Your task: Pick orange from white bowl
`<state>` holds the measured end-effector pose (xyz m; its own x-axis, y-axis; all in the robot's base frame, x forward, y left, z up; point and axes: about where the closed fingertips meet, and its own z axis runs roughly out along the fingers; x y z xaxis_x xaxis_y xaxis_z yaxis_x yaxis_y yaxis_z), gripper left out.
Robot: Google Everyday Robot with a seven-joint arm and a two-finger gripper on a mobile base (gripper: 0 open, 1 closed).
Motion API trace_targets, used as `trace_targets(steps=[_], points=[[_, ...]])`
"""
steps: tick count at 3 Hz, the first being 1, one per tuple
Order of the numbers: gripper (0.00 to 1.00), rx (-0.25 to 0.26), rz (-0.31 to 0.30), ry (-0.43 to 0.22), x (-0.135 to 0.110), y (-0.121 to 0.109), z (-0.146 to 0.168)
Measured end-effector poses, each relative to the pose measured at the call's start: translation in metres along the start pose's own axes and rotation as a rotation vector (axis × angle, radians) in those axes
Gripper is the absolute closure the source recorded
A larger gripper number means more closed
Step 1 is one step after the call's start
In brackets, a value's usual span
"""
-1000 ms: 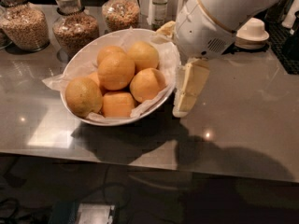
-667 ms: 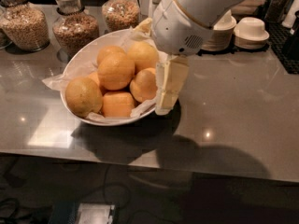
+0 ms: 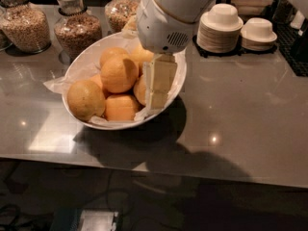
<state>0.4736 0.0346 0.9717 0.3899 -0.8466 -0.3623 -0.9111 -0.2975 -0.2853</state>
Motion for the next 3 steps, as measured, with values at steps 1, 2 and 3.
trace_targets(steps=[1, 2, 3], points=[[0.0, 0.027, 0.004, -0.032, -0.003, -0.006, 0.001], [0.0, 0.074, -0.051, -0.089, -0.015, -0.035, -0.003], [0.0, 0.093, -0.092, -0.116, -0.028, -0.061, -0.008]])
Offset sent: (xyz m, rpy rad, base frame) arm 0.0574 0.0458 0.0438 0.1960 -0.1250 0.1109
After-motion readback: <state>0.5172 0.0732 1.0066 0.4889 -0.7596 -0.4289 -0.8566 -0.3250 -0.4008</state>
